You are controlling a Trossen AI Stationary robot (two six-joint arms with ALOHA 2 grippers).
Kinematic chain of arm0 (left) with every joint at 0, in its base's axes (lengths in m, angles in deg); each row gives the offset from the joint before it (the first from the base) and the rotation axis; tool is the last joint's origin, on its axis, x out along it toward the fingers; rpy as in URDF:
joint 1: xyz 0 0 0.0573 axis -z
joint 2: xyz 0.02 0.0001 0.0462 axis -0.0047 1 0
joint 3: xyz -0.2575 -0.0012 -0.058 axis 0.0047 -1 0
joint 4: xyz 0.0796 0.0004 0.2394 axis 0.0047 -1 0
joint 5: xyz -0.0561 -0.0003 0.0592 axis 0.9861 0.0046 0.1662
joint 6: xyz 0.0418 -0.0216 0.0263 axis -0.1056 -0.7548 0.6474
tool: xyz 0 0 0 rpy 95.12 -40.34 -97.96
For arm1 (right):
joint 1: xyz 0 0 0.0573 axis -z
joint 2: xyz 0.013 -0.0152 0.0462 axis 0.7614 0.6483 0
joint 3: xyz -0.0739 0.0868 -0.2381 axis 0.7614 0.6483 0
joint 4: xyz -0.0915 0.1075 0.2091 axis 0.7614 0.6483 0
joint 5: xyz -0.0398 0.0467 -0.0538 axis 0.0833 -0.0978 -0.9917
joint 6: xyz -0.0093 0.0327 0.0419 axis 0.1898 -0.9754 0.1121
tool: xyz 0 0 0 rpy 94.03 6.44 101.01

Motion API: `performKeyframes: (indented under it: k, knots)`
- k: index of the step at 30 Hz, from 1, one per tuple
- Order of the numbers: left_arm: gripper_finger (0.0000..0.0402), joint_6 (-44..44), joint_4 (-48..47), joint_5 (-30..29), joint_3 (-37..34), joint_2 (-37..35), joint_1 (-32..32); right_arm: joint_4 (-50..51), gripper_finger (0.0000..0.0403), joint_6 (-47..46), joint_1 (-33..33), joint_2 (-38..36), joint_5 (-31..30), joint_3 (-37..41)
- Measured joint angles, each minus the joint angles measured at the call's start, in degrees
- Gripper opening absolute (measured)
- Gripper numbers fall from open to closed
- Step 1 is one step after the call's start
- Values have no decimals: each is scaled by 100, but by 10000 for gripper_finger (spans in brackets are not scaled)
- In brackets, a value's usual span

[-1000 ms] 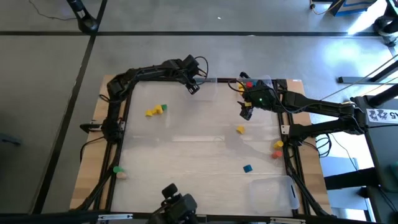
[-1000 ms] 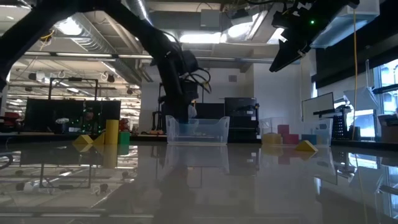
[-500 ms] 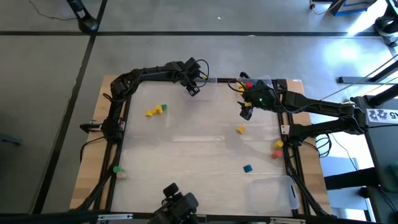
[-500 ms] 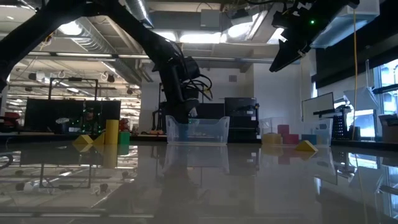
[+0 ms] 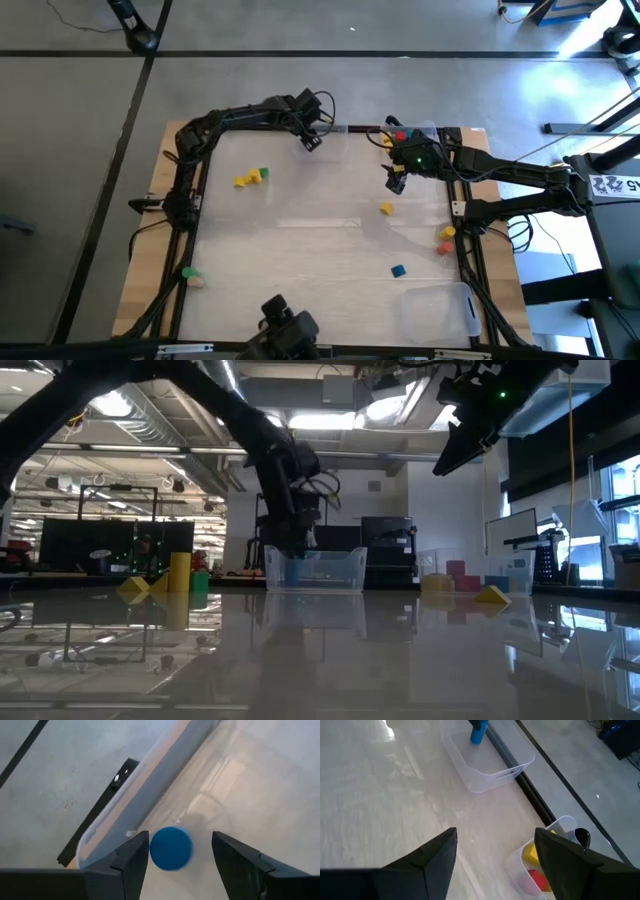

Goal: Sort blocks by size
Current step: Put the blue cylindrical block into the top left transparent bin, then put the yellow cylindrical block into the top left transparent bin

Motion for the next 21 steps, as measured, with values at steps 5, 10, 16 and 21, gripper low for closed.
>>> performKeyframes:
  k: [5,10,16,21]
  knots:
    - [205,2,-580,4,320,-396,143,11,266,0,0,0,5,0]
    - [205,-8,-1274,4,377,-1151,429,35,266,1,0,0,5,0]
    - [205,-326,-2372,4,377,-1978,997,38,266,2,0,0,5,0]
    - [205,-392,-2753,2,126,-2464,1465,58,266,2,-2,0,75,0]
